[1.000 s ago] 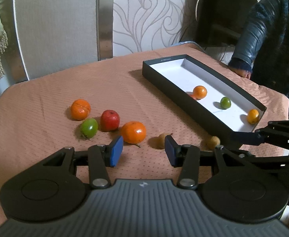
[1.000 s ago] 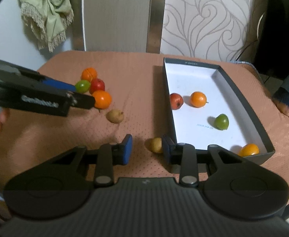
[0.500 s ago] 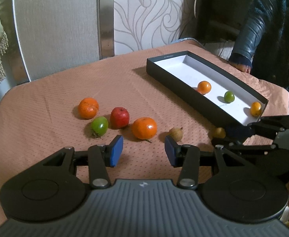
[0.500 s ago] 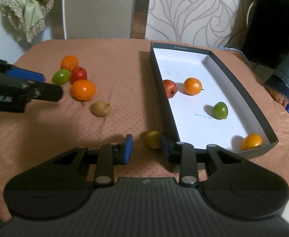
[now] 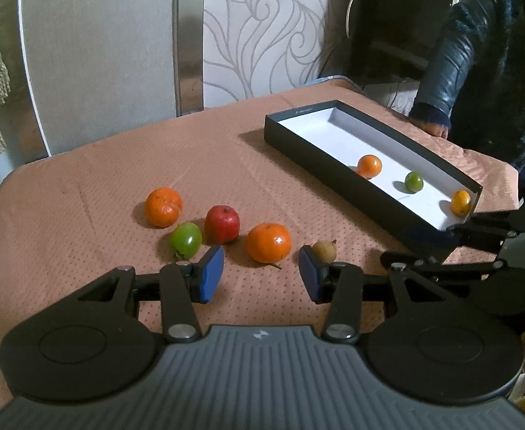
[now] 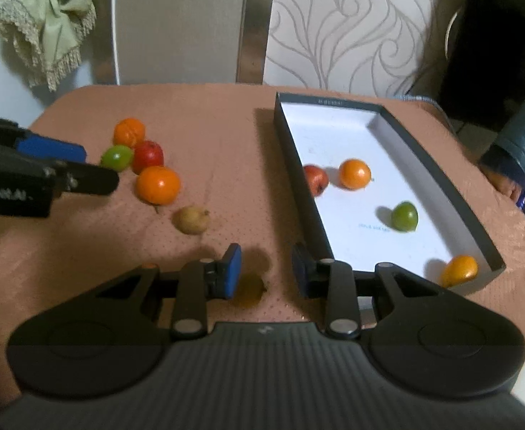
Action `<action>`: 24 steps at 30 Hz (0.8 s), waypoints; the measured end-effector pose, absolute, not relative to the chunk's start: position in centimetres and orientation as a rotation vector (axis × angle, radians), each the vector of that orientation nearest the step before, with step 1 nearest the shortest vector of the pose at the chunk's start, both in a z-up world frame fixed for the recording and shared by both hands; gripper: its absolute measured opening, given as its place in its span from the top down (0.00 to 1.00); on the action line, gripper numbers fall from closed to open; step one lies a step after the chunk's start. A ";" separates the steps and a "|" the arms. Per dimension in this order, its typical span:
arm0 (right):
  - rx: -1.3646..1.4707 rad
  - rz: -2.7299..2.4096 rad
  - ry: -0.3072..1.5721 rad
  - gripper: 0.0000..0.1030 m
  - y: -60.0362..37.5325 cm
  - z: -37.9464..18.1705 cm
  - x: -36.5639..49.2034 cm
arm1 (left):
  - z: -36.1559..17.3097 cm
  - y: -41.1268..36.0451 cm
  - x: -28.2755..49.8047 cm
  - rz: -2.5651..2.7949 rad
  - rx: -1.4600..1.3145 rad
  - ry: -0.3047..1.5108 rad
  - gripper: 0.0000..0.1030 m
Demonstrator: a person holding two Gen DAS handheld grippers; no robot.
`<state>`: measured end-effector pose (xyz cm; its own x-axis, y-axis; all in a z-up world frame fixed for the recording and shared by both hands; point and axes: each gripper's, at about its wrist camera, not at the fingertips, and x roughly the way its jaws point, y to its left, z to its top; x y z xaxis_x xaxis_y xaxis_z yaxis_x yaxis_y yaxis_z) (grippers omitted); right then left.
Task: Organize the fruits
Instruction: 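Close the right tool on the small yellow fruit while the left tool approaches the brown fruit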
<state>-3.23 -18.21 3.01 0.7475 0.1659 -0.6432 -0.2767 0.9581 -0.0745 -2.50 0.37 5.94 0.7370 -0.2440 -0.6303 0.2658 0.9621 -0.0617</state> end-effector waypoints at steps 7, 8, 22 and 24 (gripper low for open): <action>-0.157 0.279 0.734 0.65 -17.6 2.4 -3.5 | 6.0 0.7 -2.3 -0.291 0.027 0.684 0.49; -0.155 0.278 0.741 0.65 -17.7 2.3 -3.5 | 5.9 0.6 -2.3 -0.295 0.026 0.684 0.49; -0.111 0.302 0.771 0.73 -19.6 1.8 -4.0 | 5.7 -2.0 -2.4 -0.358 0.049 0.686 0.49; -0.108 0.303 0.761 0.73 -20.0 2.1 -4.2 | 5.7 -2.5 -2.5 -0.368 0.052 0.686 0.49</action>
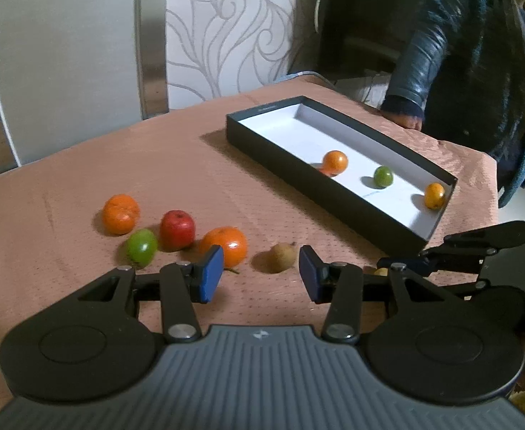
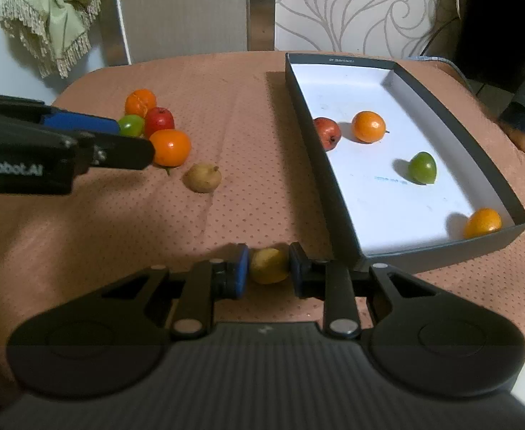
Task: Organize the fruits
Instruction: 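Close the right tool on the small yellow fruit while the left tool approaches the brown fruit, then close the left tool on the small brown round fruit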
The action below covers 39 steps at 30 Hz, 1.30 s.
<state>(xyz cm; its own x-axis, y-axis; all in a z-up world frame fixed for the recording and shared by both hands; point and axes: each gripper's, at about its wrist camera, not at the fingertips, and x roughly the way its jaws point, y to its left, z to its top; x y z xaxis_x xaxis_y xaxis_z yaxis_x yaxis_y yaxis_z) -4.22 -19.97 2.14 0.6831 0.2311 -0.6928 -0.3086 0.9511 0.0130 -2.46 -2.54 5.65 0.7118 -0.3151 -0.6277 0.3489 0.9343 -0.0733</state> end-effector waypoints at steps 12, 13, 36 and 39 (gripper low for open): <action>-0.129 0.373 0.734 0.73 -21.8 4.6 -6.0 | 3.7 -5.9 -0.9 -0.399 0.072 0.724 0.49; -0.138 0.384 0.733 0.73 -21.8 4.9 -6.2 | 3.4 -6.1 -0.7 -0.391 0.075 0.728 0.50; -0.063 0.402 0.715 0.73 -24.1 6.2 -6.7 | 1.3 -6.8 1.6 -0.286 0.023 0.778 0.73; -0.060 0.408 0.715 0.73 -24.1 6.0 -6.4 | 1.4 -6.6 1.3 -0.285 0.014 0.781 0.73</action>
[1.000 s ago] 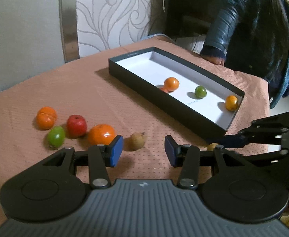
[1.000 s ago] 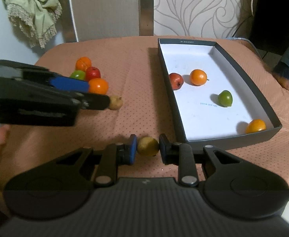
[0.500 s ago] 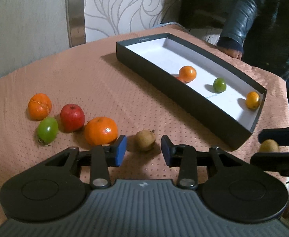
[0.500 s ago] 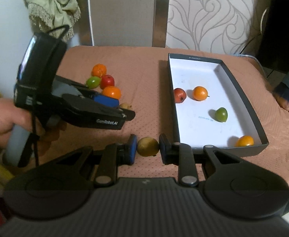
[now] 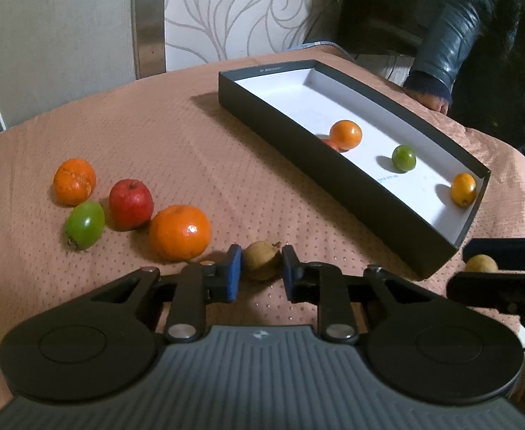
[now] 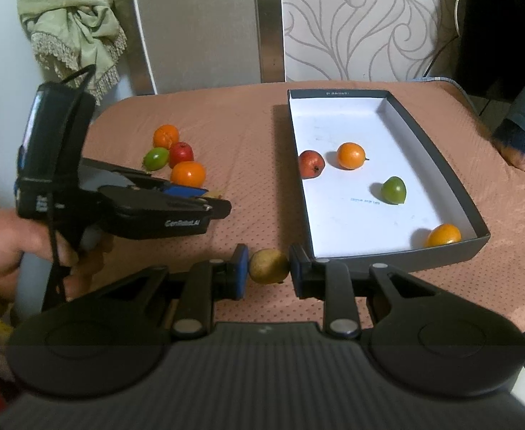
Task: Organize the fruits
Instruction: 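Close the left tool on the small brown round fruit, then carry the brown fruit over the box with the left tool while the right tool carries the yellow fruit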
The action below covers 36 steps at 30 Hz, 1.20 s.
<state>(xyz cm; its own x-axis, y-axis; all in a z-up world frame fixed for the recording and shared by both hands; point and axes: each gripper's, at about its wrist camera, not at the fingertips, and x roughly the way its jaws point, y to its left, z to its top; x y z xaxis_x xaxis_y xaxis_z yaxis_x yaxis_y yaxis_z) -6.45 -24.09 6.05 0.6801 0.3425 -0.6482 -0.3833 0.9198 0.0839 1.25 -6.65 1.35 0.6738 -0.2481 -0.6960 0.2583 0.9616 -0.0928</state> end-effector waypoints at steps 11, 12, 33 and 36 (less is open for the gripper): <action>-0.030 0.420 0.733 0.73 -24.7 5.3 -5.3 | 2.3 -6.0 -0.7 -0.263 -0.018 0.765 0.73; -0.032 0.427 0.732 0.73 -24.6 5.3 -5.2 | 2.5 -6.0 -0.9 -0.258 -0.017 0.758 0.73; -0.031 0.493 0.676 0.73 -25.2 6.1 -5.2 | 5.3 -3.7 -1.3 -0.137 -0.074 0.694 0.73; -0.026 0.492 0.669 0.73 -25.5 6.2 -5.1 | 5.6 -3.8 -1.1 -0.135 -0.072 0.688 0.73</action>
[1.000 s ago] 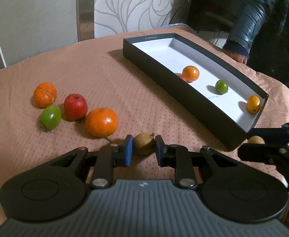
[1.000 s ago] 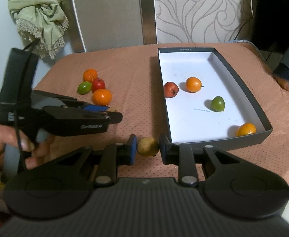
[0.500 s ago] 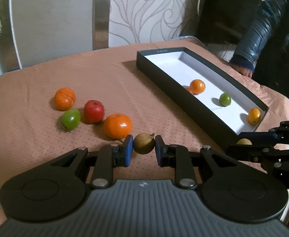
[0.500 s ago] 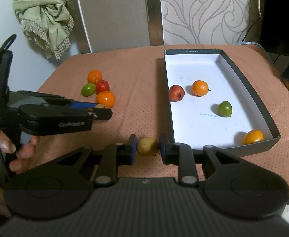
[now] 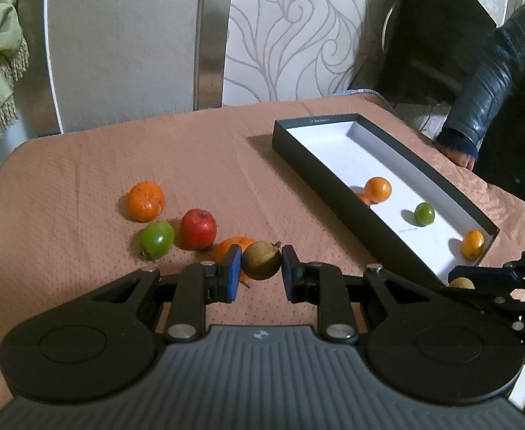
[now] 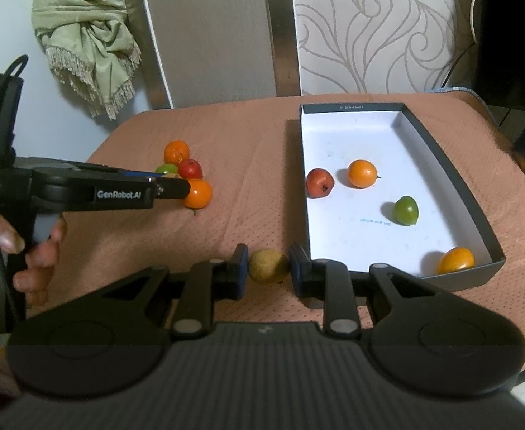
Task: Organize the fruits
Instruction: 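Carry the brown fruit over the box with the left tool while the right tool carries the yellow fruit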
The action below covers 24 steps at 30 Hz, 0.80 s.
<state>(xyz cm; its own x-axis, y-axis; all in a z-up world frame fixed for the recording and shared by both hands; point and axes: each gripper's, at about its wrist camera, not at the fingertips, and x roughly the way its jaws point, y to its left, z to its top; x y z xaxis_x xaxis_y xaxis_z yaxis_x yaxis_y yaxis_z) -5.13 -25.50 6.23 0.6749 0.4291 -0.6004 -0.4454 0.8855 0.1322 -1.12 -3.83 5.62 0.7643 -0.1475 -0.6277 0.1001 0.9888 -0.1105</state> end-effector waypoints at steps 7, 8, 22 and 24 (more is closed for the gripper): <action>-0.023 0.495 0.653 0.73 -25.9 6.6 -5.2 | 5.7 -4.3 -0.6 -0.126 -0.066 0.689 0.73; -0.022 0.495 0.652 0.73 -26.0 6.6 -5.2 | 5.7 -4.4 -0.6 -0.123 -0.065 0.690 0.73; -0.025 0.518 0.652 0.73 -25.6 6.5 -5.0 | 5.9 -4.9 0.3 -0.105 -0.052 0.687 0.73; -0.026 0.522 0.651 0.73 -25.5 6.6 -5.0 | 5.9 -5.0 0.4 -0.108 -0.050 0.688 0.73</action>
